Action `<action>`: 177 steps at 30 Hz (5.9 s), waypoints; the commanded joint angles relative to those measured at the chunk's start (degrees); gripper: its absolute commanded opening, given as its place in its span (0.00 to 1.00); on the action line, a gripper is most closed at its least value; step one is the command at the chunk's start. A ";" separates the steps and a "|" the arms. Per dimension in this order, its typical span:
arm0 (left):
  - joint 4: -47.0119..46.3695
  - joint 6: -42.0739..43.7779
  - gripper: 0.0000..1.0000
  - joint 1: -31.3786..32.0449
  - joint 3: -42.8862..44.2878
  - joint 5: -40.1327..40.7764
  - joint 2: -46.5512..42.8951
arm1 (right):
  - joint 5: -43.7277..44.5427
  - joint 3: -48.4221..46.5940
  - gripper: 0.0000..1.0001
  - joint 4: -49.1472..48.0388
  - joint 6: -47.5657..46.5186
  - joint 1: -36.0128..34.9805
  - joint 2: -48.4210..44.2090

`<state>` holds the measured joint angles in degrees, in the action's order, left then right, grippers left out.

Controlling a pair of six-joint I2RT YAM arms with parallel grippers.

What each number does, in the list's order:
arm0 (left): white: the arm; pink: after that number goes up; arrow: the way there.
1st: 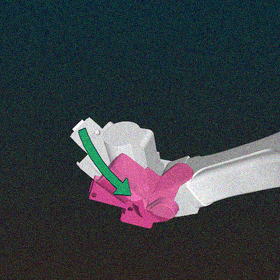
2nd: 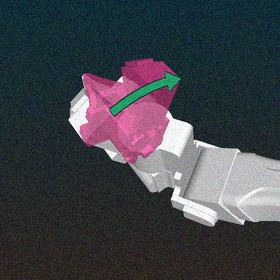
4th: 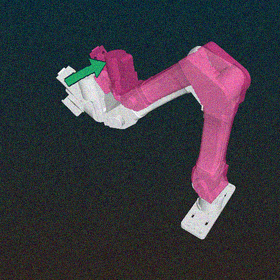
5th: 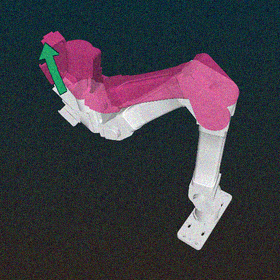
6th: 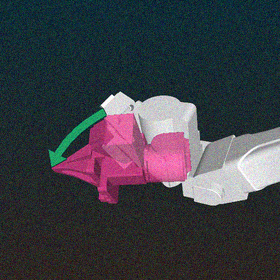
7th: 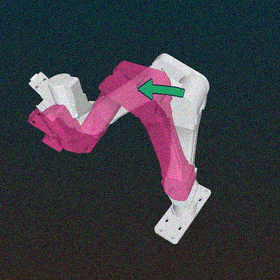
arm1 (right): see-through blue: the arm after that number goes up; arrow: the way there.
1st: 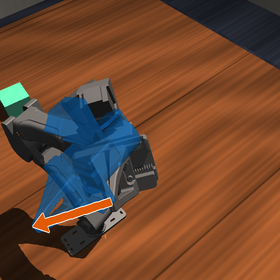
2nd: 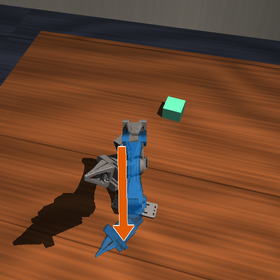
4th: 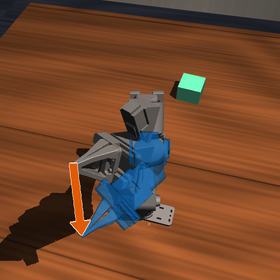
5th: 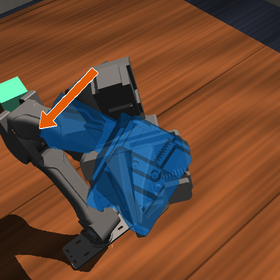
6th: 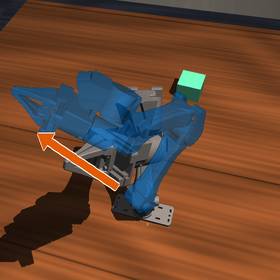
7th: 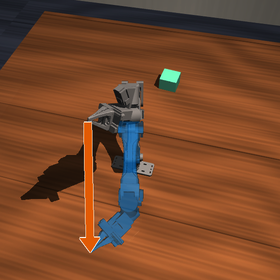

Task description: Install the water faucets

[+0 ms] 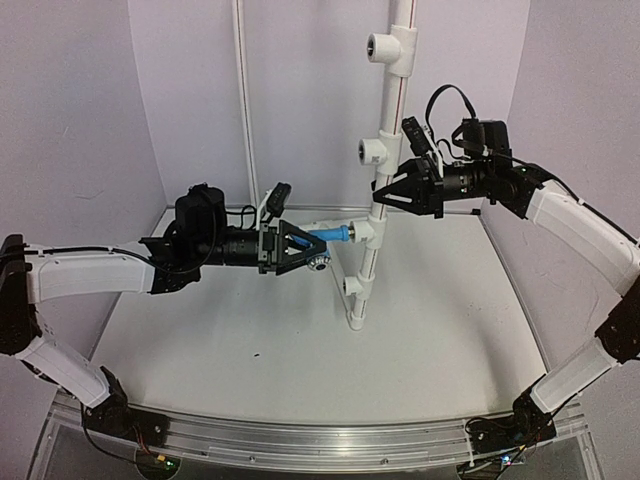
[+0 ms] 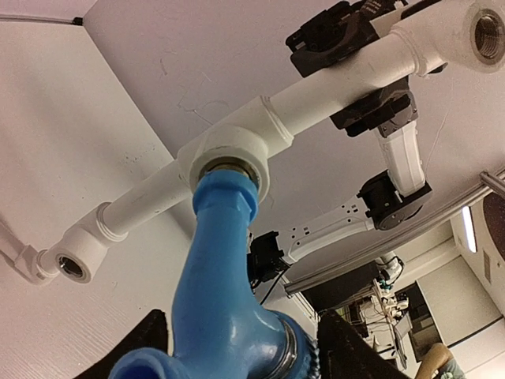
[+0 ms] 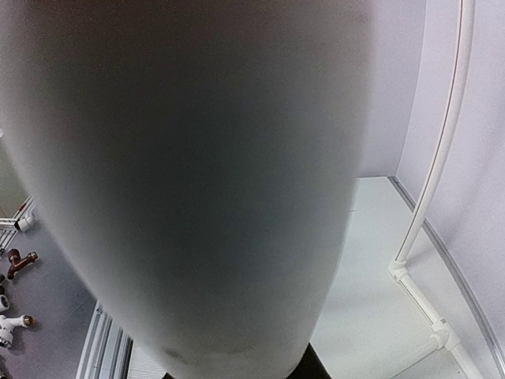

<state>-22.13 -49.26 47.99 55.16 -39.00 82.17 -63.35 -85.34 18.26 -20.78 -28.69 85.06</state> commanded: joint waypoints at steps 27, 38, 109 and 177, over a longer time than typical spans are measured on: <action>15.27 65.27 0.21 1.01 5.70 13.35 -2.61 | -3.87 0.05 0.00 7.39 6.73 -0.25 -1.56; 11.40 95.26 0.09 6.49 2.89 28.81 -1.35 | -4.06 -0.17 0.00 7.67 6.89 -0.27 -1.14; -5.56 -11.23 0.90 -4.83 6.05 -8.72 1.14 | -0.80 -1.60 0.00 8.63 8.21 0.00 -1.30; 24.77 66.70 0.80 8.17 16.68 21.43 -3.84 | -1.16 -1.79 0.00 9.07 7.40 0.01 -0.50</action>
<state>4.92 20.93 55.94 66.83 -15.43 78.11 -63.72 -85.84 20.14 -20.99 -28.29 84.88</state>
